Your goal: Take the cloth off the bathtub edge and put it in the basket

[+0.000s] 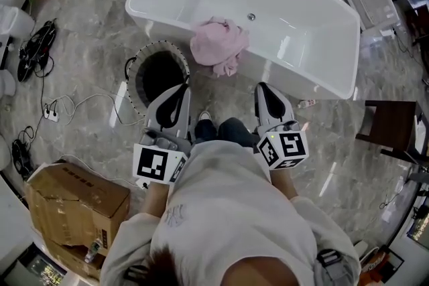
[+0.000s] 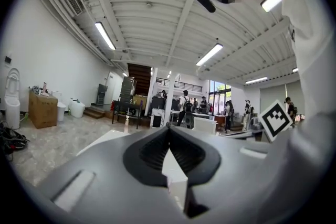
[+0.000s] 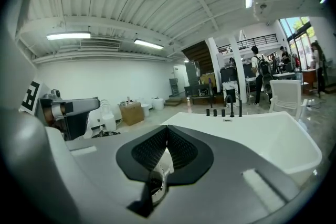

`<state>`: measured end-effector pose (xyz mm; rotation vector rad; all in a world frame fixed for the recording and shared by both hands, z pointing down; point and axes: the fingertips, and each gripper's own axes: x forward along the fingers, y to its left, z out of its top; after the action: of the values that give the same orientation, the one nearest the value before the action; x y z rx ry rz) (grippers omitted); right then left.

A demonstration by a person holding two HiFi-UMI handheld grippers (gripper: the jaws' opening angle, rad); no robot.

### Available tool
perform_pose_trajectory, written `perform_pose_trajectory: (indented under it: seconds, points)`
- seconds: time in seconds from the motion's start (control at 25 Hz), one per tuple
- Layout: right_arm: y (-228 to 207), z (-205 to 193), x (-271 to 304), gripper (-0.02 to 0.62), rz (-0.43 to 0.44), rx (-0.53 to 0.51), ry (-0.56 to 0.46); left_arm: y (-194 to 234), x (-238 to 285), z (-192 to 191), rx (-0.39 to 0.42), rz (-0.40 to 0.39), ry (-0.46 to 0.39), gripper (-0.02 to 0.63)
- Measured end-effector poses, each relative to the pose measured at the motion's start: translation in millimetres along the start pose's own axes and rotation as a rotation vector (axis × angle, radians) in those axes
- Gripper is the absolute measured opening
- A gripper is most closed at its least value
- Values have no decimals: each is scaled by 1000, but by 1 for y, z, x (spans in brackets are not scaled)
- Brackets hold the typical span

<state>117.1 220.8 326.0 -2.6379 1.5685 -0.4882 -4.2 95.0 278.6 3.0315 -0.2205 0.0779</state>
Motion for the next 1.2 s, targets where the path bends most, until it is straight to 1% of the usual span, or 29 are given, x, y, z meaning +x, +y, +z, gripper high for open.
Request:
perform_pose_trajectory:
  seconds: [0.36,0.6,0.88,1.2]
  points:
    - [-9,1,23,0,-18,-1,21,18,12,-2,-51,0,-7,14]
    - [-21,3,47,0,3,4,35,30,31,-5,-65,35,1,14]
    - [-44,21,96,0,58,0,42,49,78,0,-70,81,0,14]
    - [-87,47,153,0,128,-18,38,62,144,12,-56,146,-31,14]
